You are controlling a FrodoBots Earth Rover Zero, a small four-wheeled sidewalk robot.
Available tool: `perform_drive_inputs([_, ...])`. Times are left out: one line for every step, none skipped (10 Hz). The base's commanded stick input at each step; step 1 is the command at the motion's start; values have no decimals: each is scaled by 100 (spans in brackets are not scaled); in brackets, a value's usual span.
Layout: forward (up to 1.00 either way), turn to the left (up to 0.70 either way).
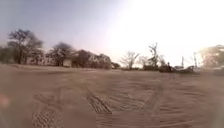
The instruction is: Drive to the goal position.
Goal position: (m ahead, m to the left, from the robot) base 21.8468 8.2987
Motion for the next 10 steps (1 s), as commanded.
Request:
perform_drive_inputs([70, 0])
perform_drive_inputs([70, 0])
perform_drive_inputs([70, 0])
perform_drive_inputs([70, 0])
perform_drive_inputs([70, 0])
perform_drive_inputs([70, 0])
perform_drive_inputs([70, 0])
perform_drive_inputs([70, 0])
perform_drive_inputs([70, 0])
perform_drive_inputs([70, 0])
